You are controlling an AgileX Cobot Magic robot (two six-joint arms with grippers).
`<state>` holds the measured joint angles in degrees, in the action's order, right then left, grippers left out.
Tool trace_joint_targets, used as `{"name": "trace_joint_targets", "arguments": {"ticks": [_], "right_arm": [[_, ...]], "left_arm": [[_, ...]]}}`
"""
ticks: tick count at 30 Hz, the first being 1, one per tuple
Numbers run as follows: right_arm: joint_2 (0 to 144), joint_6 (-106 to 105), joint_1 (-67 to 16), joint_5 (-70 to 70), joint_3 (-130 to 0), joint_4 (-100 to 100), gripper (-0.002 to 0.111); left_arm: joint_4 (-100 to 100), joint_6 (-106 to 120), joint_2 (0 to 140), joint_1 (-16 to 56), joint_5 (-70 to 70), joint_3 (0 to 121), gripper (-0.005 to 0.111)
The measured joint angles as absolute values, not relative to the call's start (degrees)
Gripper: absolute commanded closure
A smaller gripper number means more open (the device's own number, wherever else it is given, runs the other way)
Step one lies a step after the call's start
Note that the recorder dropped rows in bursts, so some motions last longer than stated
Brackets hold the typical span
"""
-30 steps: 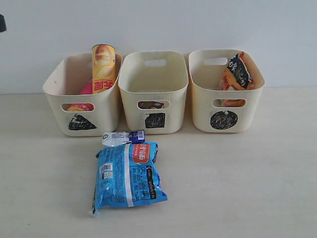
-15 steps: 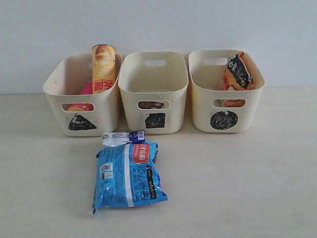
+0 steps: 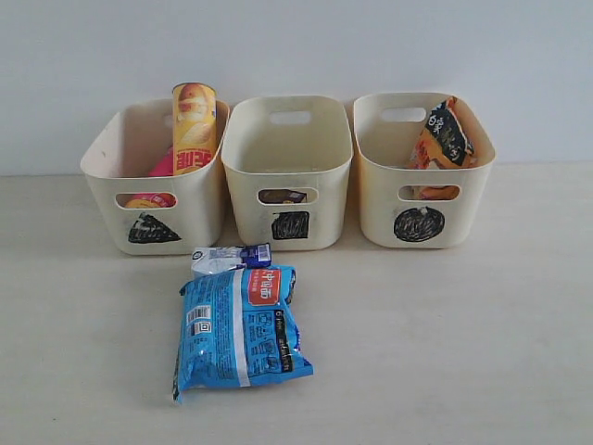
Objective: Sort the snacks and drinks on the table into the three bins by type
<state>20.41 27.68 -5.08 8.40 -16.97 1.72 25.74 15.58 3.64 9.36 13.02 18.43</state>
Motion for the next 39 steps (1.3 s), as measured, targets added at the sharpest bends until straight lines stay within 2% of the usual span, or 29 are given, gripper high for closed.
{"name": "trace_joint_targets", "arguments": {"ticks": [5,13,18,24,29,32,34,37,38,39], "right_arm": [[32.16,28.01,-5.08,4.89,-24.49,1.61,0.108],[48.78,20.60,-6.97,-14.83,-38.12,3.15,0.108],[58.89,4.30,-11.28,-25.36,-44.85,17.38,0.108],[73.14,-17.13,-12.48,-39.74,-49.73,39.33,0.108],[80.75,-26.88,-12.62,-43.71,-51.01,51.81,0.107],[84.02,-31.56,-12.62,-43.93,-51.19,57.61,0.095],[86.19,-34.88,-12.62,-43.93,-51.28,61.78,0.079],[89.27,-38.52,-12.62,-44.06,-51.59,66.79,0.044],[90.11,-39.16,-12.62,-44.15,-51.89,67.66,0.036],[91.37,-40.13,-12.62,-44.15,-52.45,68.65,0.032]], "left_arm": [[24.59,15.58,3.53,9.36,7.81,12.43,0.102],[24.09,18.81,3.53,9.36,4.00,7.07,0.102],[24.09,24.22,3.53,9.36,3.89,6.86,0.102],[23.97,26.01,4.08,9.36,3.60,6.60,0.102],[26.75,24.87,6.40,9.36,-1.39,3.47,0.102],[32.68,24.01,7.21,9.36,-7.99,1.74,0.102],[35.97,23.85,7.55,9.36,-11.43,1.12,0.102],[37.71,24.70,7.55,9.36,-12.86,0.89,0.102],[37.82,24.82,7.55,9.36,-12.90,0.89,0.102],[38.11,25.04,7.55,9.36,-13.00,0.89,0.102]]}}
